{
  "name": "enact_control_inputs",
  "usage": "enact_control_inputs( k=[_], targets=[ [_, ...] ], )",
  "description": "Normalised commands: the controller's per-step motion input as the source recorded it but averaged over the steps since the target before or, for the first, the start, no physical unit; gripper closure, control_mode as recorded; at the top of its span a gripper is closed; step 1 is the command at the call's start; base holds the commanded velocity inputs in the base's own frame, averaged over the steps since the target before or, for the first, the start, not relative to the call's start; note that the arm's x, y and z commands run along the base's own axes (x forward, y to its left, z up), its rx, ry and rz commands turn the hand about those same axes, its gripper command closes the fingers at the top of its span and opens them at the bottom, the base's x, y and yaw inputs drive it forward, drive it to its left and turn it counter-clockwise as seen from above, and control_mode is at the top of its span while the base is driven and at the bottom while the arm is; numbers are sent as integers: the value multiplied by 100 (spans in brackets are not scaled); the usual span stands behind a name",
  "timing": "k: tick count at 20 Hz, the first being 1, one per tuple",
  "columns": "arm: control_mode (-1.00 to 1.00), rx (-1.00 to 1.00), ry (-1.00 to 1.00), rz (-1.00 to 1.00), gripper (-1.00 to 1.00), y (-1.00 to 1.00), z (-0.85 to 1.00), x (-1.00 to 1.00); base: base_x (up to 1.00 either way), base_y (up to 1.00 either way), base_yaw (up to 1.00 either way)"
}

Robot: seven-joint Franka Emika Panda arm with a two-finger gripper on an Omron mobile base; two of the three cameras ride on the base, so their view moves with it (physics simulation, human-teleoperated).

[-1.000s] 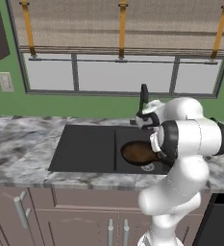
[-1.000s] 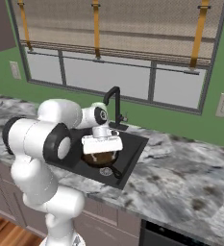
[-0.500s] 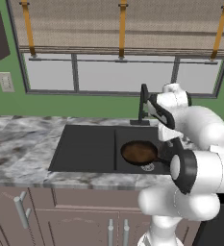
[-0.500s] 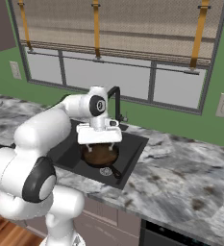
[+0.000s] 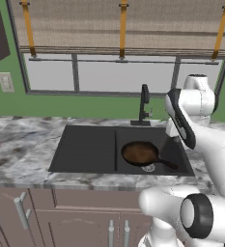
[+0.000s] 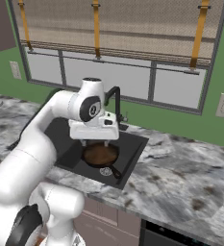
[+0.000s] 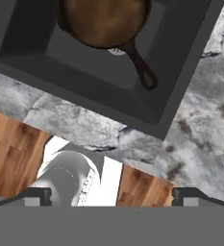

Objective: Pick the cup and pan and place them in the sink. Then turn on the water.

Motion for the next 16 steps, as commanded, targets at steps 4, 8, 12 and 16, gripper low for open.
enact_control_inputs(
  k=[4, 8, 12, 16],
  targets=[
    [-100, 0, -28, -8, -100, 19, 43, -42, 0, 0, 0],
    [-100, -1, -15, -5, -100, 30, 4, -13, 0, 0, 0],
    [-100, -1, -17, -10, -100, 21, 9, -26, 0, 0, 0],
    [-100, 0, -10, -7, -100, 9, 35, -17, 0, 0, 0]
  ],
)
